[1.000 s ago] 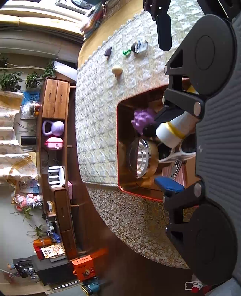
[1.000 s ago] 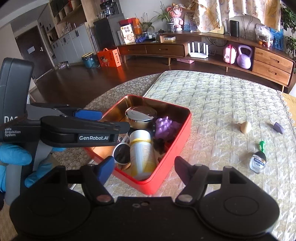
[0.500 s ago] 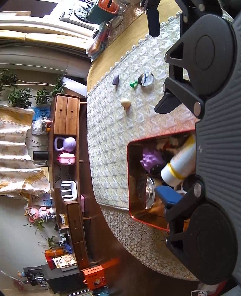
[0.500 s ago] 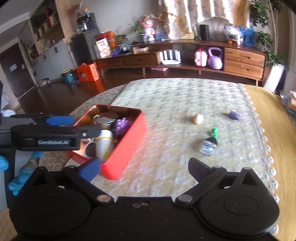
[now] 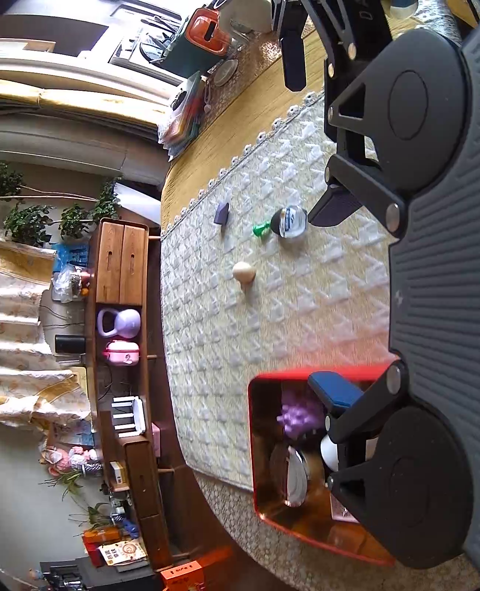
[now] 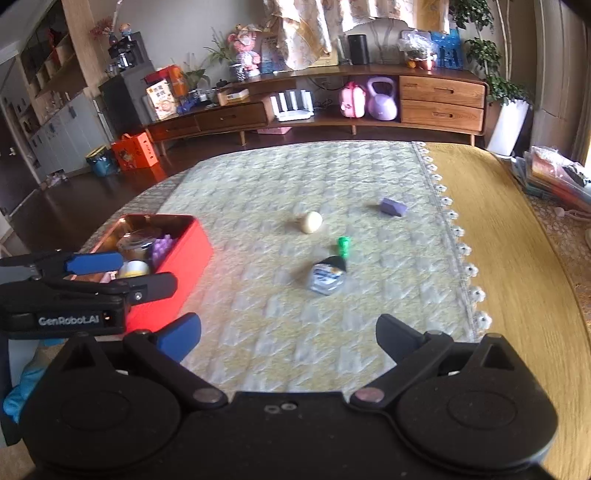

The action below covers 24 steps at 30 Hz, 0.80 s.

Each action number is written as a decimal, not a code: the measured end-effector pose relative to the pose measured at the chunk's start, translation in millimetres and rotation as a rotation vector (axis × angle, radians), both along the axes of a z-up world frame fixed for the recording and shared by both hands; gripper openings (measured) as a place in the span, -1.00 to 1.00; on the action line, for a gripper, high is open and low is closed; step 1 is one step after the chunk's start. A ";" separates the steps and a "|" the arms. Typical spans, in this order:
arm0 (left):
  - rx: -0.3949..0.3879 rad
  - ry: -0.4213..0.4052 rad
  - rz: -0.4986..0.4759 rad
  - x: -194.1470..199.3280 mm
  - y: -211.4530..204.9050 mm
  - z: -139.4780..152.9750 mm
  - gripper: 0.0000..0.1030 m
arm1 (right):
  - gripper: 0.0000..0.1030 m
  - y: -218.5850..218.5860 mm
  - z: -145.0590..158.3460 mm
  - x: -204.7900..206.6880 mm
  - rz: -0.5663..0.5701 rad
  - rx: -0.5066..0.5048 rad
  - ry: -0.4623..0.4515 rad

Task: Organize rigid objects
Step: 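Move left tool toward the eye-drop bottle while right tool approaches the purple block, then close left tool on the eye-drop bottle while right tool grasps the purple block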

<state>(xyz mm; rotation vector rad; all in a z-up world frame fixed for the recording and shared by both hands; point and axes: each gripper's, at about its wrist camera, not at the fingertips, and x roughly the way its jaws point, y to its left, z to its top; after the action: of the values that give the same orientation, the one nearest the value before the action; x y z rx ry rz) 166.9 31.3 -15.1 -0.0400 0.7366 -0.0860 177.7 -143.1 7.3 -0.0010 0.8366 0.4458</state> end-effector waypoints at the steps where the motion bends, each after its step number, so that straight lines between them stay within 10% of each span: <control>1: -0.001 0.003 -0.004 3.2 -5.0 -1.4 0.66 | 0.96 -3.8 -0.5 5.7 -0.005 -0.009 0.001; 24: 0.017 0.094 -0.064 95.4 -70.7 -56.4 0.66 | 0.93 -41.5 -36.8 165.4 -0.070 -0.051 0.067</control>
<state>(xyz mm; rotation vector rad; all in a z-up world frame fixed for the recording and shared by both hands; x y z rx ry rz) 262.3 -39.4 -71.5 -0.0038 0.8328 -0.1400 343.1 -184.5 -29.5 -0.0036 0.9111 0.3600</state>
